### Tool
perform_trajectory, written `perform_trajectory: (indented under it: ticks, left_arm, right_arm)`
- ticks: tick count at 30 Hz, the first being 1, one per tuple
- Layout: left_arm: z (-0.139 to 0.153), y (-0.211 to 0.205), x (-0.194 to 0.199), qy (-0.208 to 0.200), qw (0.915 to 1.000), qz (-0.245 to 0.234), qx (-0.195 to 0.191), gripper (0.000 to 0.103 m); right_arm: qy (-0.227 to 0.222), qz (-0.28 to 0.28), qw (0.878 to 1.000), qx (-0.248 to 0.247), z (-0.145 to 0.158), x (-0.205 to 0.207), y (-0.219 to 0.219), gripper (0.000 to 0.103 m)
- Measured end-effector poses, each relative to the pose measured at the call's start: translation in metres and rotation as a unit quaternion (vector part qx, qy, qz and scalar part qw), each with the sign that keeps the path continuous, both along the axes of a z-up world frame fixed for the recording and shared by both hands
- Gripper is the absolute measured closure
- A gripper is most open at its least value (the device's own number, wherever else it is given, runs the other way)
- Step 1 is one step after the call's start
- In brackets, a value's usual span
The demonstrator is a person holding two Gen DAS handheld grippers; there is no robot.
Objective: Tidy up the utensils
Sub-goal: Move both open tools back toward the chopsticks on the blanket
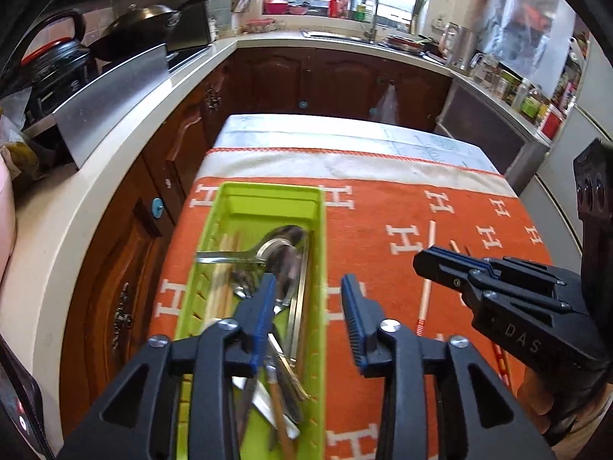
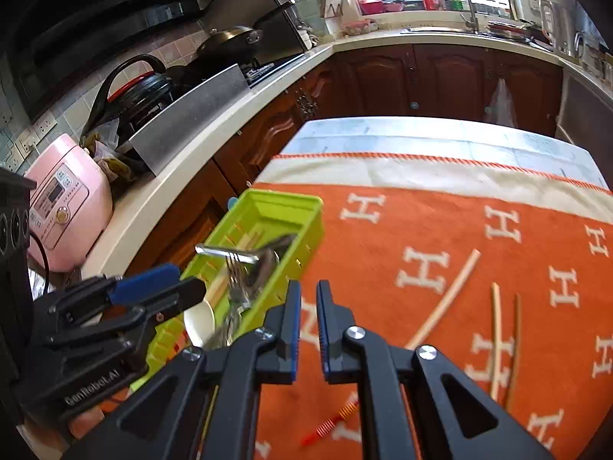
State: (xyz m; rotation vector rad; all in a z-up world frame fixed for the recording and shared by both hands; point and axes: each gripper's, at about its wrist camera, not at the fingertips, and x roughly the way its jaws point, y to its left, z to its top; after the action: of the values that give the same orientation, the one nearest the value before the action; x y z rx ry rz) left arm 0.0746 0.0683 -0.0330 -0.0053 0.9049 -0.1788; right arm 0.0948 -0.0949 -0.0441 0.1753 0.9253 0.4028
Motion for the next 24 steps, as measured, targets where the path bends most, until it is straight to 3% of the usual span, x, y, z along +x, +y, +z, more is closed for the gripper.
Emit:
perform_trajectory:
  ticks: [5, 15, 18, 24]
  left_arm:
    - [0.004, -0.028, -0.011, -0.002, 0.9996, -0.028, -0.007, 0.058]
    - [-0.026, -0.096, -0.001, 0.034, 0.9953, -0.09, 0.004, 0.058]
    - [-0.04, -0.112, 0.009, 0.046, 0.9939, -0.099, 0.012, 0.058]
    - [-0.073, -0.127, 0.026, 0.079, 0.9922, -0.093, 0.026, 0.058]
  right_arm:
    - [0.009, -0.016, 1.0, -0.016, -0.003, -0.024, -0.029, 0.095]
    - [0.019, -0.094, 0.994, -0.054, -0.018, -0.056, -0.101, 0.095]
    - [0.039, -0.111, 0.992, -0.052, -0.03, -0.056, -0.116, 0.08]
    - [0.049, -0.124, 0.989, -0.061, -0.051, -0.058, -0.127, 0.079]
